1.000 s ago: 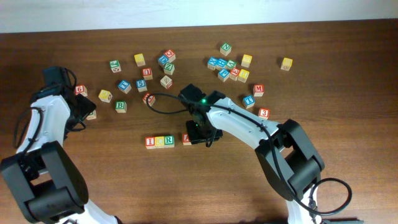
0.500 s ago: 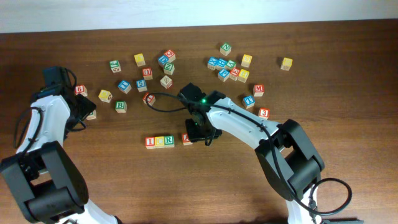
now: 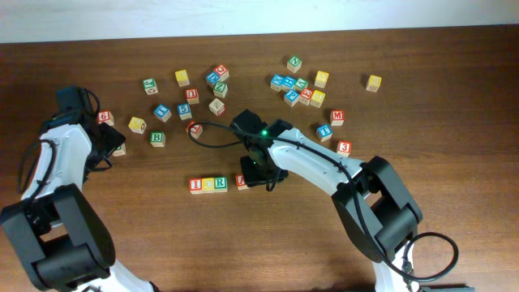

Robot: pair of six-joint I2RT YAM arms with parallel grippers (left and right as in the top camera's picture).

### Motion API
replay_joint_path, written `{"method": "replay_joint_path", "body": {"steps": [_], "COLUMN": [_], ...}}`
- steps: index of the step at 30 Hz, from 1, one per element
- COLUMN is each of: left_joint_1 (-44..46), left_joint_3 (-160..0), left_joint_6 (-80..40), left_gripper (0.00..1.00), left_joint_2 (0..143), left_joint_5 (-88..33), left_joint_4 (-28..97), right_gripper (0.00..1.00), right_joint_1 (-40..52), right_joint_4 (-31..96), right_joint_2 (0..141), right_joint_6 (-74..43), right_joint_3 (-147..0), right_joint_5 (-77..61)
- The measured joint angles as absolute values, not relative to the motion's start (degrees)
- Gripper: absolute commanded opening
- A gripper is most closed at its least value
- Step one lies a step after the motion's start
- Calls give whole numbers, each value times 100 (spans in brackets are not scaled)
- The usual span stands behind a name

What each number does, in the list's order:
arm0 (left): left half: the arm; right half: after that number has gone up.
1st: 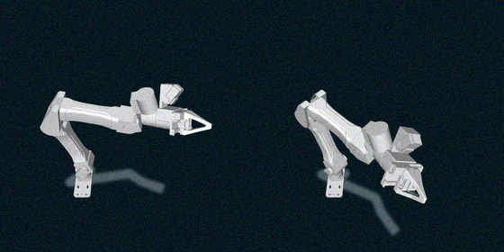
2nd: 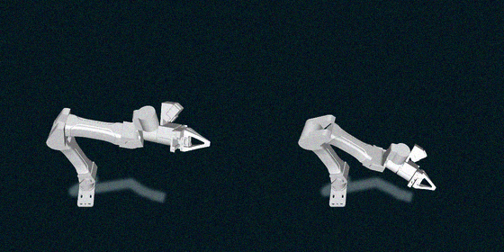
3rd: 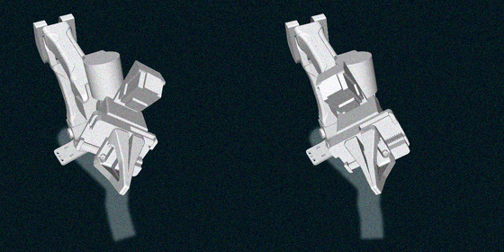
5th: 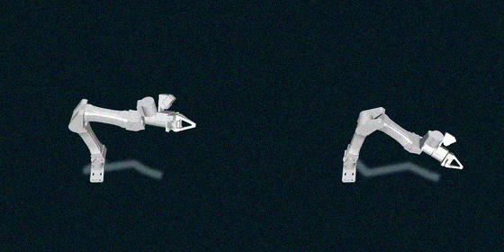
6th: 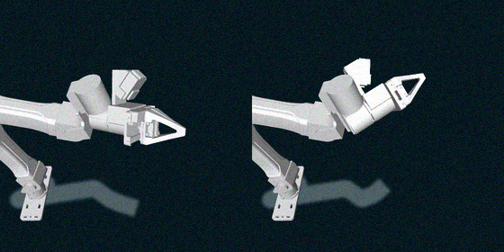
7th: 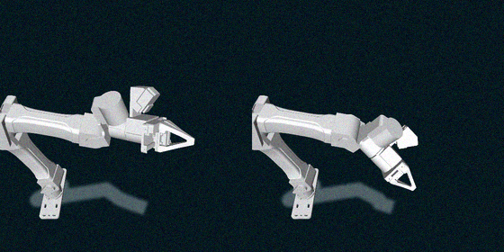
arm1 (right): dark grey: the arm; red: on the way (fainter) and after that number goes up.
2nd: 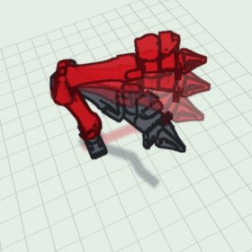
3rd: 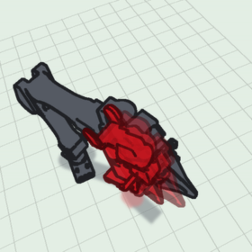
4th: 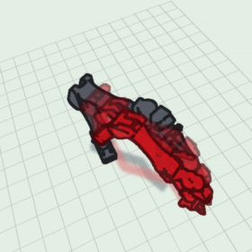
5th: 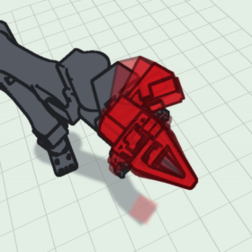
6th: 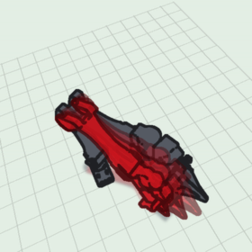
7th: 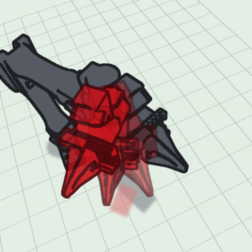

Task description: Spell out ICRA

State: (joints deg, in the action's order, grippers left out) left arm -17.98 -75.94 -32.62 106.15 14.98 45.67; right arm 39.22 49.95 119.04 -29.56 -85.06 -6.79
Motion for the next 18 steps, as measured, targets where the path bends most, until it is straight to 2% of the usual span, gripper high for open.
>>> {"method": "replay_joint_path", "body": {"steps": [18], "left_joint_1": [-1798], "left_joint_3": [-7594], "left_joint_6": [-3262], "left_gripper": [99], "left_joint_2": [10615], "left_joint_5": [1498], "left_joint_4": [4567], "right_gripper": [43], "right_joint_1": [3927], "right_joint_4": [5033], "right_joint_2": [11904], "right_joint_6": [-2956], "right_joint_3": [-8506], "right_joint_5": [-346]}}
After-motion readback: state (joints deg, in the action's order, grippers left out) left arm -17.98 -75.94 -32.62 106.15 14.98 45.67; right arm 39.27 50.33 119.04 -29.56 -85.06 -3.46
